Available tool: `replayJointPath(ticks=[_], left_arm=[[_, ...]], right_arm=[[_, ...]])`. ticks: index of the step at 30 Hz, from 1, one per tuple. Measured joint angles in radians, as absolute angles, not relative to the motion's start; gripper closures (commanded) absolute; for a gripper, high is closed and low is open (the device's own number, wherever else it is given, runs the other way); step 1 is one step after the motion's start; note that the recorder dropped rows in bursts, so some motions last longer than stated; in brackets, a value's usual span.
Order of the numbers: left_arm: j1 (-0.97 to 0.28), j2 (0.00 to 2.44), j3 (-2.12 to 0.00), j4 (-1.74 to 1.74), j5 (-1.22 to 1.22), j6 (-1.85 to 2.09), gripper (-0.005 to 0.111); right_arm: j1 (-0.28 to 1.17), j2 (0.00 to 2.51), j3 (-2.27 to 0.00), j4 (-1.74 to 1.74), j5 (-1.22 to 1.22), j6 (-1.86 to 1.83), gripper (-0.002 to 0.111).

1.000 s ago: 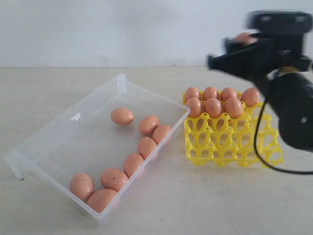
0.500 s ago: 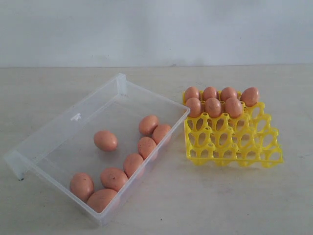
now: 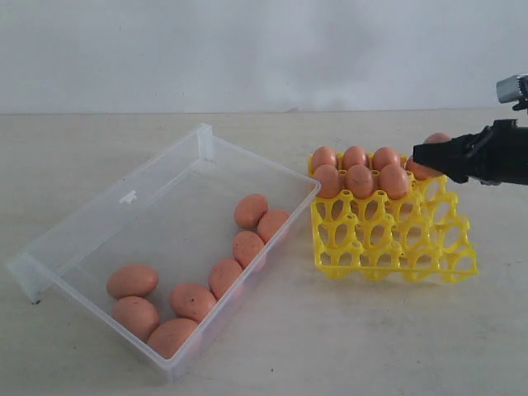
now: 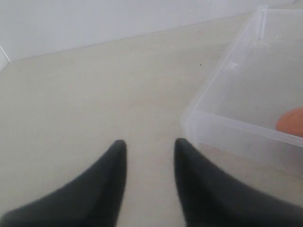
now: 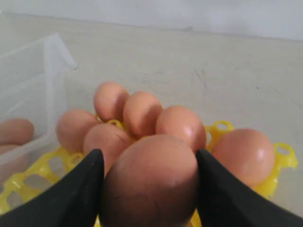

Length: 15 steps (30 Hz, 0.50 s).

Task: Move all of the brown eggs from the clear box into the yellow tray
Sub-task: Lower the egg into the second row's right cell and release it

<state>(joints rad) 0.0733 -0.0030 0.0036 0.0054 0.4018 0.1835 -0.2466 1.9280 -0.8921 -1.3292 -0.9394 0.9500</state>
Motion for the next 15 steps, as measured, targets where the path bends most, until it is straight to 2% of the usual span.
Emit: replayJointPath(ticks=[1, 9, 11, 13, 15], left_arm=[[0.073, -0.003, 0.004, 0.007, 0.404, 0.184, 0.007], [0.073, -0.003, 0.004, 0.007, 0.404, 0.177, 0.008], [0.073, -0.003, 0.004, 0.007, 0.404, 0.177, 0.015], [0.073, -0.003, 0.004, 0.007, 0.404, 0.177, 0.03], [0.073, -0.003, 0.004, 0.007, 0.404, 0.177, 0.052]], right_arm=[[-0.247, 1.946, -0.895, -1.329, -0.896, 0.95, 0.109], [-0.247, 2.031, -0.896, -1.245, -0.855, 0.87, 0.109], [-0.247, 2.033, -0.896, -1.238, -0.86, 0.848, 0.109], [-0.247, 2.033, -0.896, -1.223, -0.86, 0.808, 0.109], [-0.247, 2.033, -0.896, -1.204, -0.86, 0.766, 0.109]])
